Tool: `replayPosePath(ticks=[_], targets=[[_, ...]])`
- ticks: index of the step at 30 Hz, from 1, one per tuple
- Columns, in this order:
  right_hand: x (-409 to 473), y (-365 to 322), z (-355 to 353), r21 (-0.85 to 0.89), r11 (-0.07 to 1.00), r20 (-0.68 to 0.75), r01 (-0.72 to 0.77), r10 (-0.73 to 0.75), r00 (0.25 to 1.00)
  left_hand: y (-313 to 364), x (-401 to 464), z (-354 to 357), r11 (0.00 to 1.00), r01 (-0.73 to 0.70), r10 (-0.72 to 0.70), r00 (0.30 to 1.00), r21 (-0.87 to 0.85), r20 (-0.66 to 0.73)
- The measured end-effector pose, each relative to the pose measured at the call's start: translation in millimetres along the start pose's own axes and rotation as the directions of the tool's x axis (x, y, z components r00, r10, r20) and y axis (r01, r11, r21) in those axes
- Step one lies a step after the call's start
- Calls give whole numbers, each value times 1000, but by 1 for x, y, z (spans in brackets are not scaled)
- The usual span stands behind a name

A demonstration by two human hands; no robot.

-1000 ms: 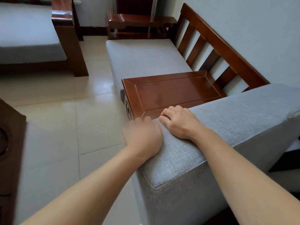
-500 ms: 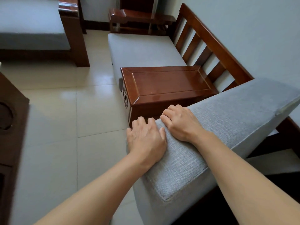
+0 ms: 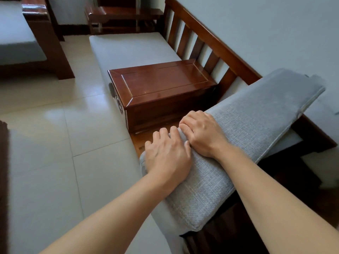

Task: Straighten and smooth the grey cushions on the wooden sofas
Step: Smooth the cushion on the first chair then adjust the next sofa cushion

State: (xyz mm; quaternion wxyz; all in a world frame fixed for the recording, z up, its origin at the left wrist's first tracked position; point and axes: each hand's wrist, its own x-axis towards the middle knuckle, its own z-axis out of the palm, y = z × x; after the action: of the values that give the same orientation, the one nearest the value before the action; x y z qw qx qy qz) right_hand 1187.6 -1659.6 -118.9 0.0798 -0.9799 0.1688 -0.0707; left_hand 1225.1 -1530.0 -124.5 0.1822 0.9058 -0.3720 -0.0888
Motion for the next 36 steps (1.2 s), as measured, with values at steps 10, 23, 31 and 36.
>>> replayPosePath(ticks=[10,23,31,36], targets=[[-95,21,-14,8,999,-141,-31,32,990,54,-72,23,993,-54,66,992,104,-111],[-167,37,-27,36,998,-155,-41,46,987,80,-114,36,968,-161,189,972,191,-141],[-213,50,-54,83,991,108,-101,91,990,85,-129,36,949,-170,202,974,265,-100],[-258,80,-77,38,991,418,-128,101,903,96,-164,40,960,-147,137,989,238,58]])
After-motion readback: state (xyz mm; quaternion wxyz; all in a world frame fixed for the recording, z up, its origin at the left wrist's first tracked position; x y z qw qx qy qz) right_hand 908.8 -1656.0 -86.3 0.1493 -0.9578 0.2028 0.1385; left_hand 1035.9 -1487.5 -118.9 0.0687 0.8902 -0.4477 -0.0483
